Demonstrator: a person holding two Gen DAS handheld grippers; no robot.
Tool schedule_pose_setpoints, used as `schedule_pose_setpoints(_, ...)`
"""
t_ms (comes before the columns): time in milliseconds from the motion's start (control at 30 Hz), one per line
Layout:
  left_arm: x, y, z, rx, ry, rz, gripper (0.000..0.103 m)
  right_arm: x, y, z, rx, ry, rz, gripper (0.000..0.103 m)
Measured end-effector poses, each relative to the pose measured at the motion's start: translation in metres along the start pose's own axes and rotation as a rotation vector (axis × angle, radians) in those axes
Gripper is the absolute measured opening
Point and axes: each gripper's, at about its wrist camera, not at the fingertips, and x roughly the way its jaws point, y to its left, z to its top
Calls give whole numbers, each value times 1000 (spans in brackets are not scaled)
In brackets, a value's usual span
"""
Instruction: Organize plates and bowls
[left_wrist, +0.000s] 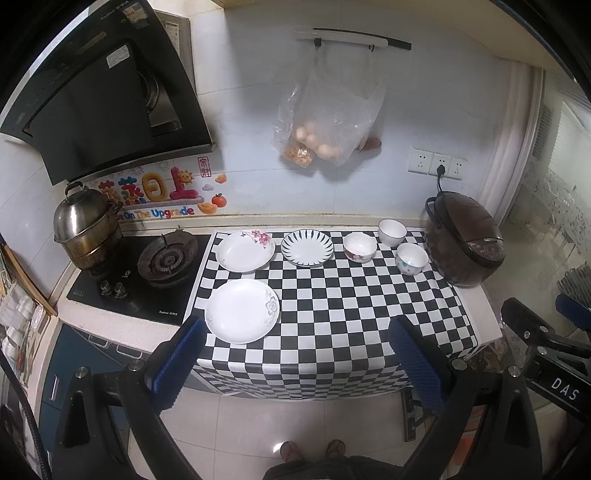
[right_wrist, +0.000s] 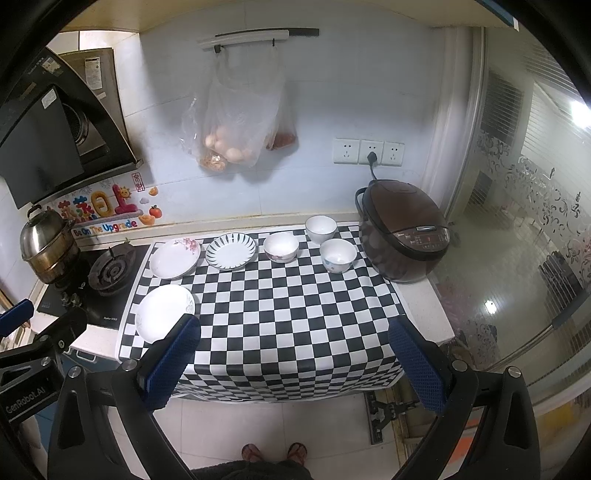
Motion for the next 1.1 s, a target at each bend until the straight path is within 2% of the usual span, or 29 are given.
schedule_pose_setpoints(1100, 0, 0, 1, -1, 4, -3, 100, 0, -1, 2, 0, 3, -3, 103)
